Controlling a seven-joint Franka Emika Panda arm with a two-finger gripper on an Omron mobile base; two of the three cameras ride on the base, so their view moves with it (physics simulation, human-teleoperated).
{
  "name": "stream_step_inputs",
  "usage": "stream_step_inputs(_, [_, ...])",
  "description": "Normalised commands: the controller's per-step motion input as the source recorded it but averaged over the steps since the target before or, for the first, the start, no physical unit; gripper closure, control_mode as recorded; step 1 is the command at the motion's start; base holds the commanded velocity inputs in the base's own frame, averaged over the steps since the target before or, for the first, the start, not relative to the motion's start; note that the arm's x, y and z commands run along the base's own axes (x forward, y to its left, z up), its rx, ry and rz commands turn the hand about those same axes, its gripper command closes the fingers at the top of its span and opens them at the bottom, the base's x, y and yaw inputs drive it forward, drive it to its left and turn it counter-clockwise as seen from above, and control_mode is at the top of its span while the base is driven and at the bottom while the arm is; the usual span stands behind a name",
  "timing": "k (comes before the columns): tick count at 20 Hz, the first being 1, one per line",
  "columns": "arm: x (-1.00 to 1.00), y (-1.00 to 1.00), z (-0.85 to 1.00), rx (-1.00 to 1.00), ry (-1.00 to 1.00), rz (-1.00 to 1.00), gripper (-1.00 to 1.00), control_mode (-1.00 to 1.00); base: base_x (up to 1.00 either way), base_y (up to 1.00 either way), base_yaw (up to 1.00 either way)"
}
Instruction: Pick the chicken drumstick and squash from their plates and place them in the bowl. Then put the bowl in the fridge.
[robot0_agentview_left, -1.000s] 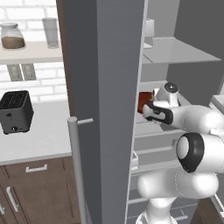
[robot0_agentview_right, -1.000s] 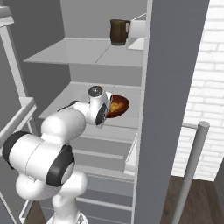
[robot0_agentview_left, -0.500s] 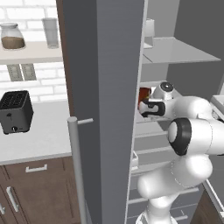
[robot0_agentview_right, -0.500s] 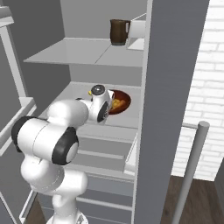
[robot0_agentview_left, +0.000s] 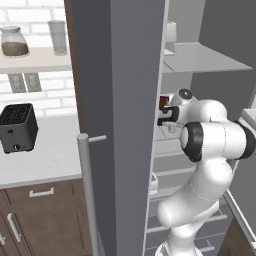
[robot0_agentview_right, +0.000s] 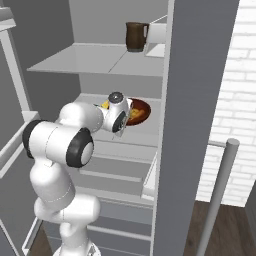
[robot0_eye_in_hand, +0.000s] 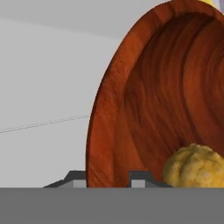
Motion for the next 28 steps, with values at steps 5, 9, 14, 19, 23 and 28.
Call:
stream_step_inputs(5, [0.05, 0.00, 0.03, 0.00, 0.00, -0.02, -1.00, -1.00, 0.00, 0.00, 0.00])
stream_step_inputs(9, [-0.32, 0.00, 0.29, 0.00, -0.03, -0.09, -1.00, -1.00, 0.00, 0.00, 0.00])
stream_step_inputs(14, [-0.45, 0.10, 0.50, 0.00, -0.02, -0.13, -1.00, -1.00, 0.00, 0.00, 0.00])
stream_step_inputs(19, [-0.60, 0.17, 0.21, 0.03, 0.01, -0.15, -1.00, -1.00, 0.00, 0.00, 0.00])
stream_step_inputs(23, [-0.65, 0.01, 0.45, 0.16, 0.01, -0.18, -1.00, -1.00, 0.00, 0.00, 0.00])
stream_step_inputs(28, [-0.73, 0.05, 0.53, 0.23, 0.00, -0.27, -1.00, -1.00, 0.00, 0.00, 0.00])
